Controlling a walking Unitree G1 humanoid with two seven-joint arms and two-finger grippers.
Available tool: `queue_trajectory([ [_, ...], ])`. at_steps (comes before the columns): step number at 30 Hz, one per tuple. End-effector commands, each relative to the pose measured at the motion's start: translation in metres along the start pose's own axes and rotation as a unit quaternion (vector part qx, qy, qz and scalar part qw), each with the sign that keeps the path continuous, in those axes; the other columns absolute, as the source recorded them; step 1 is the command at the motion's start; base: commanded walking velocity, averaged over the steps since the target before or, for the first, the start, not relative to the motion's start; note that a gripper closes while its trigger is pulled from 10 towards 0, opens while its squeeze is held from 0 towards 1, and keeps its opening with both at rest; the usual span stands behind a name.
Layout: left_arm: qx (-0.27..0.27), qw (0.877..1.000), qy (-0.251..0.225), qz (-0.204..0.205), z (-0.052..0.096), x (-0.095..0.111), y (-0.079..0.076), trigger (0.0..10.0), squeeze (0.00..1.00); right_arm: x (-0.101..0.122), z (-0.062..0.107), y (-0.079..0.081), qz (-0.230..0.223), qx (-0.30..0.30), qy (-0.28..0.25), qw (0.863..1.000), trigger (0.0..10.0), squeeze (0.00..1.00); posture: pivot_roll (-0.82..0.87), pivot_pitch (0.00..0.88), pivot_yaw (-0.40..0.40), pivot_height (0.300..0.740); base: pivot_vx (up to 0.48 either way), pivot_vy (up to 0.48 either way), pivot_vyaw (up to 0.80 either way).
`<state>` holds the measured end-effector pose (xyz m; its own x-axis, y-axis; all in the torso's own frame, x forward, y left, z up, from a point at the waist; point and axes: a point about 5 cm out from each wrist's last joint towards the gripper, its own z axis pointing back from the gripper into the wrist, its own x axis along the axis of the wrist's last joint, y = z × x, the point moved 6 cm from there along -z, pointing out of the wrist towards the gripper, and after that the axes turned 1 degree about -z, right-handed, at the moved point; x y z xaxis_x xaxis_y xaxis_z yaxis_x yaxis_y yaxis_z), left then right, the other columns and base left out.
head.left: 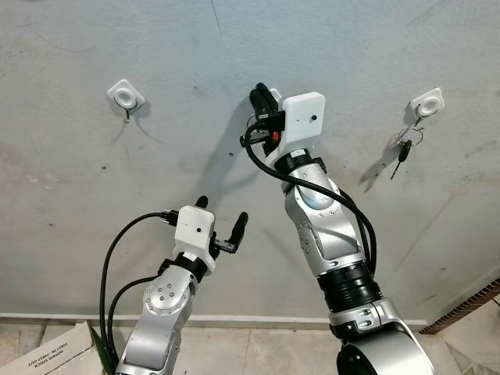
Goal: Hang keys on a hook
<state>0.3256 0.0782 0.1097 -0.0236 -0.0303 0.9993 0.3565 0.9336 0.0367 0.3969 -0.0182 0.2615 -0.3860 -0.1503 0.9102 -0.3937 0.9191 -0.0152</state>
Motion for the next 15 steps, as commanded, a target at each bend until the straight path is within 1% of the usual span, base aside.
queue_trajectory([
  [1, 0.001, 1.000, 0.000, -0.004, -0.001, 0.001, 0.001, 10.0, 0.00, -0.011, 0.007, -0.016, -0.001, -0.026, 0.021, 0.999, 10.0, 0.00, 0.11, 0.000, -0.022, 0.740, 0.000, 0.000, 0.00],
  [15, -0.002, 1.000, 0.001, -0.006, -0.002, 0.001, 0.002, 10.0, 0.00, -0.012, 0.020, -0.030, 0.008, -0.043, 0.029, 0.999, 10.0, 0.00, 0.10, 0.000, -0.013, 0.740, 0.000, 0.000, 0.00],
])
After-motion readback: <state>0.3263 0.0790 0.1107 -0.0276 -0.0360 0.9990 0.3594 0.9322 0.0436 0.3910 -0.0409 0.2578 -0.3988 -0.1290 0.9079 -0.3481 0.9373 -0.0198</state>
